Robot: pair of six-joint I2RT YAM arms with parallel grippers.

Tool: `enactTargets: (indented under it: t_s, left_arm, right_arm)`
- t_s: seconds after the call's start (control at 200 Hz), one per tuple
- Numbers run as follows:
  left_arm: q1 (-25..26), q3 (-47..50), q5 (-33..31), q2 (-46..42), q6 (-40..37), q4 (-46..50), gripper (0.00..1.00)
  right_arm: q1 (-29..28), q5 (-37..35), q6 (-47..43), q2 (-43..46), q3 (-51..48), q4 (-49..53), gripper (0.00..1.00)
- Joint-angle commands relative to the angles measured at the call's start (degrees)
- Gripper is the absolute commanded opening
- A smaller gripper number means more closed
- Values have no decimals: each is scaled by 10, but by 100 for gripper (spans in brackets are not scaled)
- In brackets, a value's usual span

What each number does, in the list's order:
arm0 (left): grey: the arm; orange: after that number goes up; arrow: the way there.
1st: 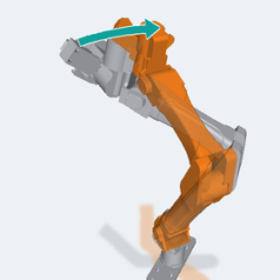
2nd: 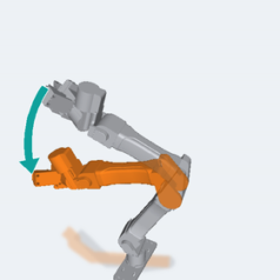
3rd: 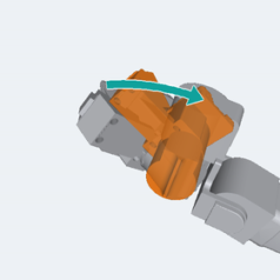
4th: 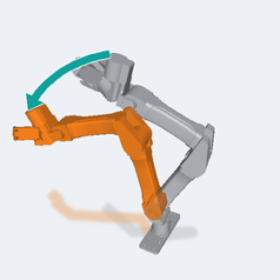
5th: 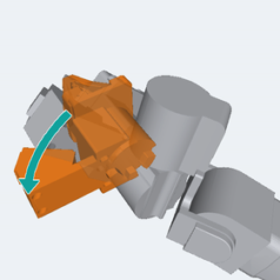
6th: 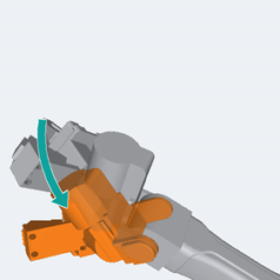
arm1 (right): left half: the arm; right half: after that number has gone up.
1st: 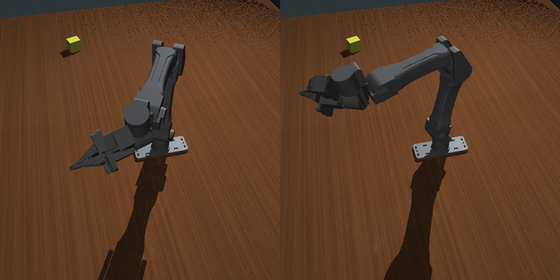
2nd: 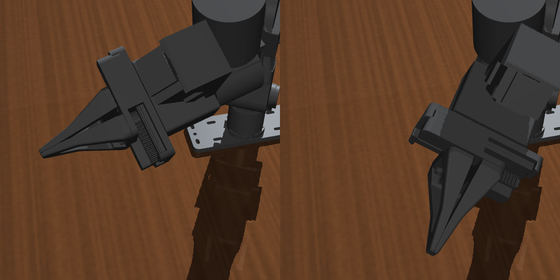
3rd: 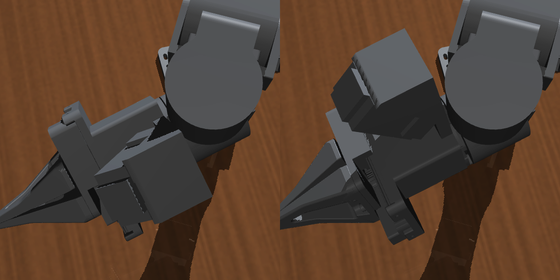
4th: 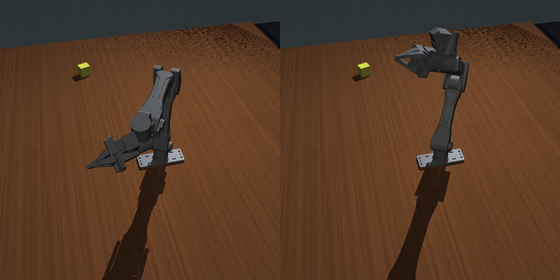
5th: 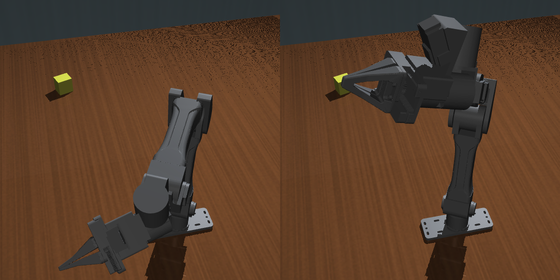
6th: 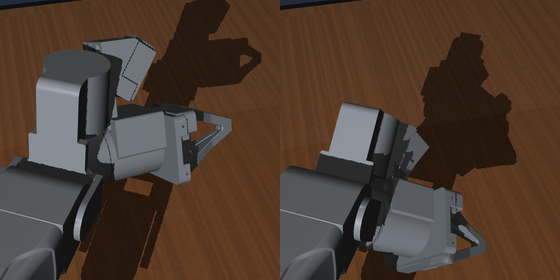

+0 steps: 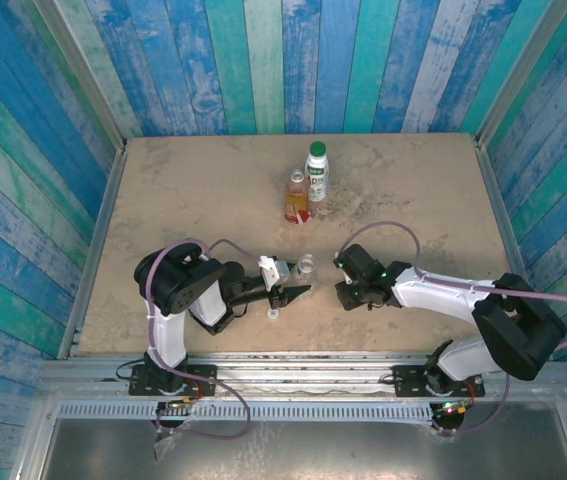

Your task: Screw on the bottle caps

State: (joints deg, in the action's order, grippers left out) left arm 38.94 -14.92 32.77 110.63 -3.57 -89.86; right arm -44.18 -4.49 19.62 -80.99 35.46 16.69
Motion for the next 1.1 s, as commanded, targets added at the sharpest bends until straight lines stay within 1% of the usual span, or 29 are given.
enactTargets:
  t_s: [0.0, 0.095, 0.165, 0.235, 0.296, 0.411, 0.751, 0.892, 0.982, 1.092]
  left_arm:
    - [1, -4, 11, 8, -9, 14, 58]
    - [2, -4, 12, 9, -9, 12, 58]
    - [1, -4, 13, 9, -10, 12, 58]
    - [2, -5, 13, 9, -10, 14, 58]
    - [2, -6, 15, 9, -11, 16, 58]
    - [2, -7, 17, 9, -12, 19, 58]
    - [3, -8, 19, 6, -13, 23, 58]
    - [3, -8, 20, 6, -13, 24, 58]
    - [3, -9, 20, 5, -14, 27, 58]
    - [3, -9, 21, 4, -14, 28, 58]
  right_arm:
    - [-3, 1, 0, -2, 6, 13, 43]
    - [-3, 1, -1, 6, 7, 16, 44]
    - [-3, 1, 1, 13, 8, 20, 51]
    - [-3, 1, 1, 19, 9, 22, 52]
    - [-2, 1, 2, 23, 8, 23, 52]
    - [-3, 0, 2, 20, 8, 22, 47]
    - [-3, 6, 0, 13, 10, 20, 39]
    - [-4, 4, -1, 19, 13, 25, 39]
    - [-4, 0, -4, 16, 13, 25, 46]
    - [-3, 2, -3, 4, 17, 24, 46]
